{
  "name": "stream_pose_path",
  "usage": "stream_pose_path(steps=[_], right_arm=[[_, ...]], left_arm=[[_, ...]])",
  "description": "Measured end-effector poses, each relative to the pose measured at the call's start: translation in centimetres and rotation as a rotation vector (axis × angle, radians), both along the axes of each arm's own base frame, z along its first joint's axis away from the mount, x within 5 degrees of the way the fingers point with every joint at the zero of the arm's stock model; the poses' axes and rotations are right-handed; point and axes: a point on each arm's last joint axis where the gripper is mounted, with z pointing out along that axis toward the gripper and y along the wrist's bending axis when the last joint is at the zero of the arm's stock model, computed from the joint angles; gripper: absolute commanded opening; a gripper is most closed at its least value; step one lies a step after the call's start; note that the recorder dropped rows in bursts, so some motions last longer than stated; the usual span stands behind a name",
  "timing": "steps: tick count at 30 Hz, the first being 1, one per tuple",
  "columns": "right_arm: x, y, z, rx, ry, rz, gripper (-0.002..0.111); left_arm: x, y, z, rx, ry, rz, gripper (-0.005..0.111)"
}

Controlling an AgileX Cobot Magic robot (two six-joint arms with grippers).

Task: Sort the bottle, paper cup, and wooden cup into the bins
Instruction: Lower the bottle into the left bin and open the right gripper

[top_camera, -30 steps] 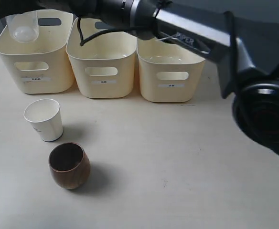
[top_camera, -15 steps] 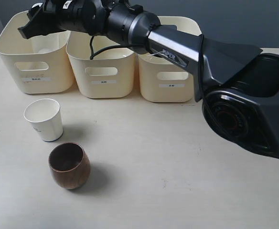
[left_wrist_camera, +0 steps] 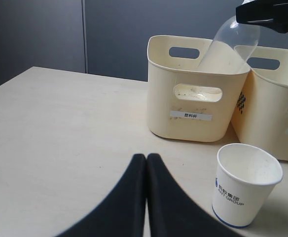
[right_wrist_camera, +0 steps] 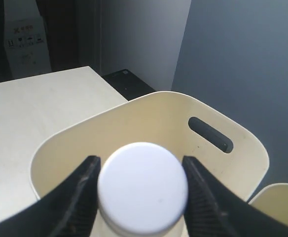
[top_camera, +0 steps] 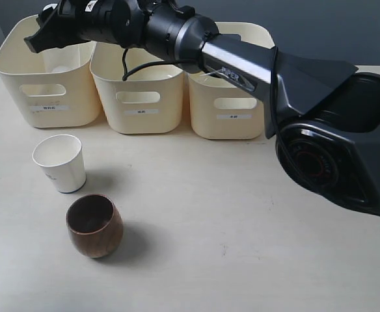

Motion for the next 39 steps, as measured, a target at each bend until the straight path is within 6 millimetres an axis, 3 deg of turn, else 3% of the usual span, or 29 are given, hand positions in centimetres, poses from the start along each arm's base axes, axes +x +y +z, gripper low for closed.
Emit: stream_pose_path(steps=[8,10,12,35,39], right_arm=[[-0.1,0.0,-0.2,-0.013,0.014,0.009,0.037],[-0.1,0.0,-0.2,-0.017,0.02,0.013,0.048],[-0.2,0.0,-0.3,-0.021,0.024,0.016,0.053],[-0.7,0.0,-1.1,-0.105,0.087,0.068,0.053],[-1.6,-0.3,0.0,-0.168,0.119,0.121,0.053]], left_arm=[[0.0,0.0,0.0,0.0,0.0,0.0,0.0],[0.0,0.0,0.0,0.0,0.0,0.0,0.0],[0.0,0.0,0.0,0.0,0.0,0.0,0.0],[0.0,0.0,0.0,0.0,0.0,0.0,0.0],[0.0,0.0,0.0,0.0,0.0,0.0,0.0]])
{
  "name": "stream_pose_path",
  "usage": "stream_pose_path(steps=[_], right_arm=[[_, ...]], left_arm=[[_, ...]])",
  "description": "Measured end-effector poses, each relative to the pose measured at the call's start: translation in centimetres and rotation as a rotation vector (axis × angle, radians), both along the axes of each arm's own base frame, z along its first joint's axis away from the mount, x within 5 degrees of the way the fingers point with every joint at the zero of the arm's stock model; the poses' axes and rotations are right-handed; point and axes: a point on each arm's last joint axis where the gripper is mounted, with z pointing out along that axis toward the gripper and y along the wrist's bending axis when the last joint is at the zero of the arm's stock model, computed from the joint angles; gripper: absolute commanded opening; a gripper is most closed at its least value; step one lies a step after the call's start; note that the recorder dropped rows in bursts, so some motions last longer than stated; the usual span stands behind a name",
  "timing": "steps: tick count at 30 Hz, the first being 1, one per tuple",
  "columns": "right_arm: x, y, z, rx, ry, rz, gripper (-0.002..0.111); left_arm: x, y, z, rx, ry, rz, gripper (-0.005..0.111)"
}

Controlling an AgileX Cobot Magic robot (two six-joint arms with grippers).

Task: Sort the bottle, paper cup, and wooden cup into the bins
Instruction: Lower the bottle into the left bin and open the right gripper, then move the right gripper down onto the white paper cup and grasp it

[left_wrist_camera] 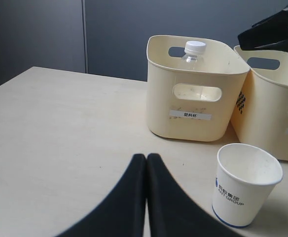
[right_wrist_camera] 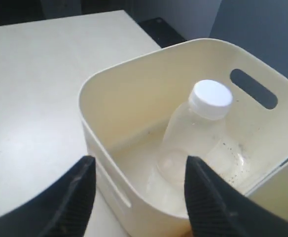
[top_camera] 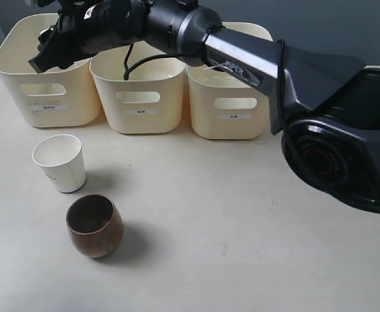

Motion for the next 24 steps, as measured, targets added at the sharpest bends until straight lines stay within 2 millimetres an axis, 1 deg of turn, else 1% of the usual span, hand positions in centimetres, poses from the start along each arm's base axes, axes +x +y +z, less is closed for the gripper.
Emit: stream_pose_path(steps=[5,8,12,14,18,21,24], right_arm=[[-2.2,-1.1,2.6,-0.134,0.055,0.14,0.053],[-3.7,-1.8,3.2,-0.218,0.13,0.225,0.053],[-5.2,-1.9,2.7,-0.311,0.219,0.308,0.053],[-6.0,-1.4,2.4,-0.343,0.225,0.35,0.053],[-8.6,0.6,2.1,-0.404,0.174,0.447,0.053],[-10.5,2.2,0.9,-0.484,0.13,0.498,0.053],[-11.3,3.2,-0.9,-0.547,0.117,0.524,0.053]], left_arm=[[0.0,0.0,0.0,0.0,0.0,0.0,0.0],[0.0,0.0,0.0,0.0,0.0,0.0,0.0],[0.0,0.0,0.0,0.0,0.0,0.0,0.0],[0.0,0.0,0.0,0.0,0.0,0.0,0.0],[0.0,0.0,0.0,0.0,0.0,0.0,0.0],[0.0,0.0,0.0,0.0,0.0,0.0,0.0],[0.0,0.0,0.0,0.0,0.0,0.0,0.0]])
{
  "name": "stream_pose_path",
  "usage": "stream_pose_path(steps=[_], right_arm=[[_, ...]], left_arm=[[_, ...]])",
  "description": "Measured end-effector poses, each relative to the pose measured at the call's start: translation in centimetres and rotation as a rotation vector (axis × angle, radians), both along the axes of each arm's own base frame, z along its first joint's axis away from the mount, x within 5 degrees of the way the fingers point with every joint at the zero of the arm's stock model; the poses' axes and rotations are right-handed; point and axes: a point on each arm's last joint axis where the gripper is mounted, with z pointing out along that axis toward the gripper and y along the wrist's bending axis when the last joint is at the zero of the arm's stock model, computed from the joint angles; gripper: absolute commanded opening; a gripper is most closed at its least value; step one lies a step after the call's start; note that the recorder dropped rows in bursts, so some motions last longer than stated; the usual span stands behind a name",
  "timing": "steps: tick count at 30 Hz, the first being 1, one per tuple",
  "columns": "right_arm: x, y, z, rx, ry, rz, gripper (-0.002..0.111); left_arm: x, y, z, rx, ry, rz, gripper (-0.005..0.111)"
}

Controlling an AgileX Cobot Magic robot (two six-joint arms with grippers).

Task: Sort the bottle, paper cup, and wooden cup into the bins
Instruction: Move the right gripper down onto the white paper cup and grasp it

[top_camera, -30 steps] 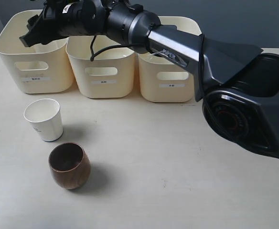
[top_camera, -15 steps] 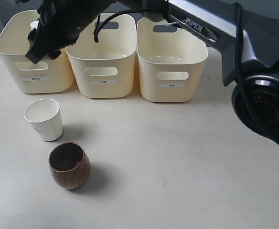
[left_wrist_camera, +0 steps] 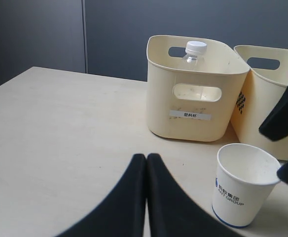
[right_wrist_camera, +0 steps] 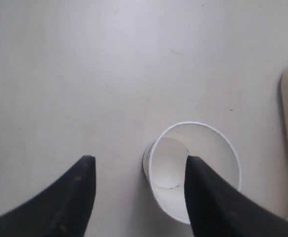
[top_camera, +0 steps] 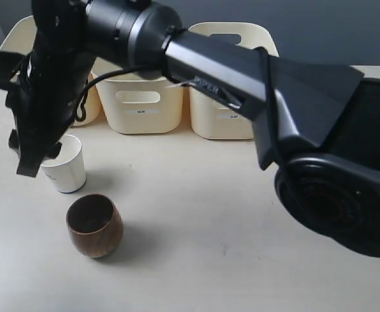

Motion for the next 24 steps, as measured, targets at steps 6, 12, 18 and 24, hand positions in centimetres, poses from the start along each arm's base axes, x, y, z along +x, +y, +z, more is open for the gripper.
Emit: stream_pose_path(steps=[6,12,18,24], right_arm=[[0.4,0.5,-3.1,-0.063,0.003,0.006,0.053],[0.6,0.8,-4.8,-0.08,0.012,0.007,0.053],[0.9,1.1,-6.0,-0.074,0.005,0.002,0.039],[1.3,1.4,-6.5,-0.056,-0.023,-0.009,-0.001]], left_arm=[[0.0,0.0,0.0,0.0,0.0,0.0,0.0],[0.0,0.0,0.0,0.0,0.0,0.0,0.0],[0.0,0.0,0.0,0.0,0.0,0.0,0.0],[0.0,0.0,0.0,0.0,0.0,0.0,0.0]])
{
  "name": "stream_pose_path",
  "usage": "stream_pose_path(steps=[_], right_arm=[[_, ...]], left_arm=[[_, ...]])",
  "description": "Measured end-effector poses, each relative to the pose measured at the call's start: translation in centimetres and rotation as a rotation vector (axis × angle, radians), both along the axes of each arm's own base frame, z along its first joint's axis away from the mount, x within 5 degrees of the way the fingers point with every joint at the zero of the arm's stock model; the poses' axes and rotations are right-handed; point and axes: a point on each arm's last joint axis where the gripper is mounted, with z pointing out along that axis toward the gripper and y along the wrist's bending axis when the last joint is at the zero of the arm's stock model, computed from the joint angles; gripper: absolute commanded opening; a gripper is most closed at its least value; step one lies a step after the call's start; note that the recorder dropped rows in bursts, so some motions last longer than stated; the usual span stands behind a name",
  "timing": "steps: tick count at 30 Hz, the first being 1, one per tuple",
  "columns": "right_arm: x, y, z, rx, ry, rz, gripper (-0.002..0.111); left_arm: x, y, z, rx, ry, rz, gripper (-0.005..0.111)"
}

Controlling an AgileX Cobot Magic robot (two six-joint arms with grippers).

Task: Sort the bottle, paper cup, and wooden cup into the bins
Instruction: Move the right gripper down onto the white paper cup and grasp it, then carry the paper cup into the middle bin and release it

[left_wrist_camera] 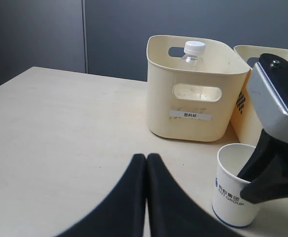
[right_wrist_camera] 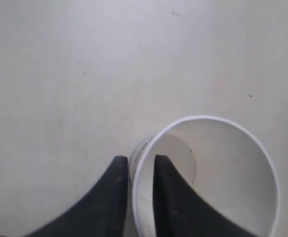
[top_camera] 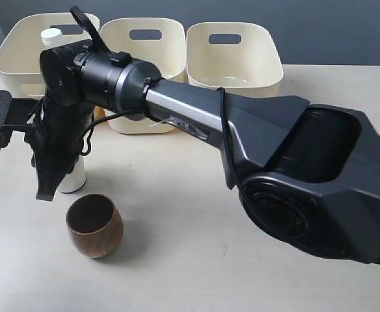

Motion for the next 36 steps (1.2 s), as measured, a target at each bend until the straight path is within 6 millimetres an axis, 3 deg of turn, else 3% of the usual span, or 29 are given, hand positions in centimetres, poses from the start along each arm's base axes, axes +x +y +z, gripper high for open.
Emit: stream_pose_path(steps=[6,9,12,17,23,30,36], right_arm=[[0.2,-0.1,0.1,-0.011,-0.024,-0.001,-0.001],[0.1,-0.3,1.2,0.002,-0.037,-0.008,-0.001],[0.1,-0.6,3.7,0.029,-0.075,-0.021,-0.001],[0.6,-2.2,9.5,0.092,-0.197,-0.11,-0.001],[3.6,-5.7,14.3,0.198,-0.259,-0.365,-0.001],[8.0,-8.8,14.3,0.273,-0.287,-0.547,-0.001],[12.1,-10.7,11.1,0.34,-0.196,-0.678,-0.001]], left_arm=[[0.0,0.0,0.0,0.0,0.0,0.0,0.0],[0.0,0.0,0.0,0.0,0.0,0.0,0.0],[0.0,0.0,0.0,0.0,0.0,0.0,0.0],[0.0,0.0,0.0,0.0,0.0,0.0,0.0],[0.0,0.0,0.0,0.0,0.0,0.0,0.0],[0.0,0.0,0.0,0.0,0.0,0.0,0.0],[0.0,0.0,0.0,0.0,0.0,0.0,0.0]])
